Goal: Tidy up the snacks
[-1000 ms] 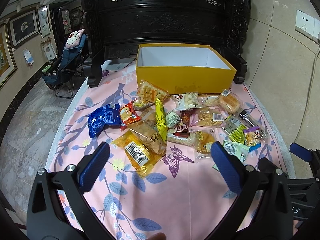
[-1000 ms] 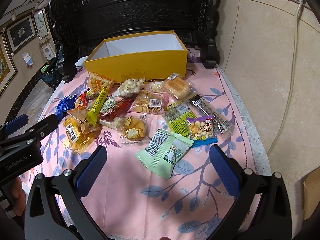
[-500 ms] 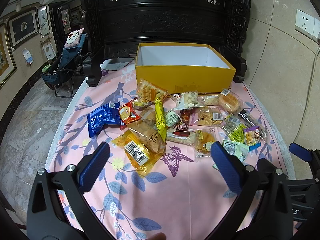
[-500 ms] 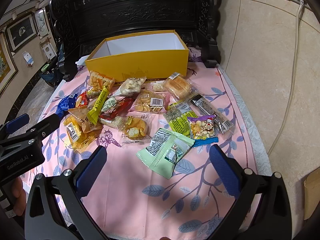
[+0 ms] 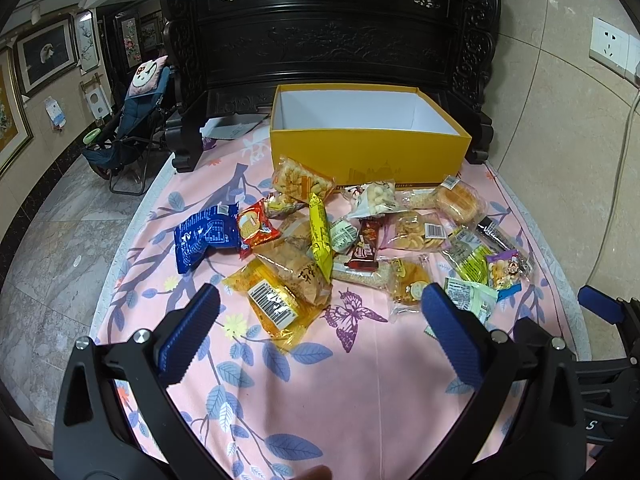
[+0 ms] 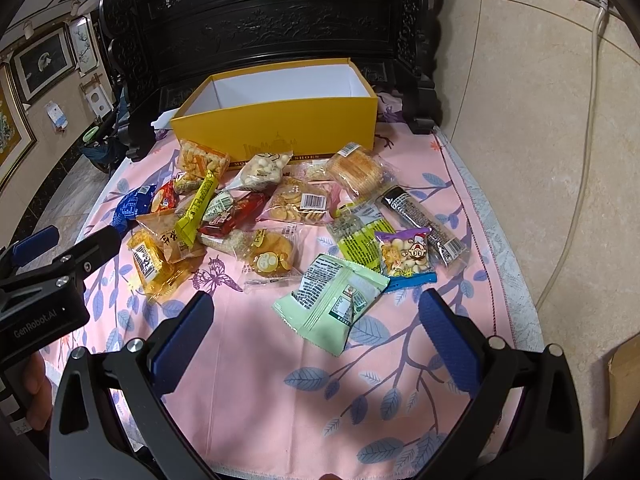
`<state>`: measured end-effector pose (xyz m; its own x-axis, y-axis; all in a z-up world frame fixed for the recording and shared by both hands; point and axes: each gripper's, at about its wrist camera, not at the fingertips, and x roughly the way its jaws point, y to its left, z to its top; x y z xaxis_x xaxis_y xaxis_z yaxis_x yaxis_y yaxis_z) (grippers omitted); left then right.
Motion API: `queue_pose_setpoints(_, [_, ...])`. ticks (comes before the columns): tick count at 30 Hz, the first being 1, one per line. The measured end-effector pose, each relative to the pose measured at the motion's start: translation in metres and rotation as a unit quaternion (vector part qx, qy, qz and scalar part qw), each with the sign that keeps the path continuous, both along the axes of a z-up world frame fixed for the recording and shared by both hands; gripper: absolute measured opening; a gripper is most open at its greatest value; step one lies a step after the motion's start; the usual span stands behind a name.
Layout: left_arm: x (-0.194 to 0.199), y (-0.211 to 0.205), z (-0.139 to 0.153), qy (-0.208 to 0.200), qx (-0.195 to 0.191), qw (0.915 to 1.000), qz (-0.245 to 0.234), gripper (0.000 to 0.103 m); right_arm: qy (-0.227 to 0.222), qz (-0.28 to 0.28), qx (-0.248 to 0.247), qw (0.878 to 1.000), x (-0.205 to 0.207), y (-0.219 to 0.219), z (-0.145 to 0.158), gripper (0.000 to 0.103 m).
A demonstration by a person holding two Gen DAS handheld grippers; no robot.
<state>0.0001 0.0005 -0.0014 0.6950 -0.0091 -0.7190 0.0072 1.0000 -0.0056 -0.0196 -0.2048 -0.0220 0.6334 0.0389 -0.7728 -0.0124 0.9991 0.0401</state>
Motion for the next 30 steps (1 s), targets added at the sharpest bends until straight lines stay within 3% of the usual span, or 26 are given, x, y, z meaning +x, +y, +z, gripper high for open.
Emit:
queue_pose_setpoints(23, [-0.008, 0.002, -0.015, 0.000, 0.001, 1.0000, 0.001, 0.101, 0.005, 0.001, -0.001, 1.000, 0.000, -0.001, -0.004, 0.102])
queue_pose_setpoints(30, [-0.003, 0.047, -0.040, 0.021, -0.007, 0.9988, 0.045, 0.101, 0.051, 0.003, 0.013, 0.999, 0.004, -0.022, -0.055, 0.102])
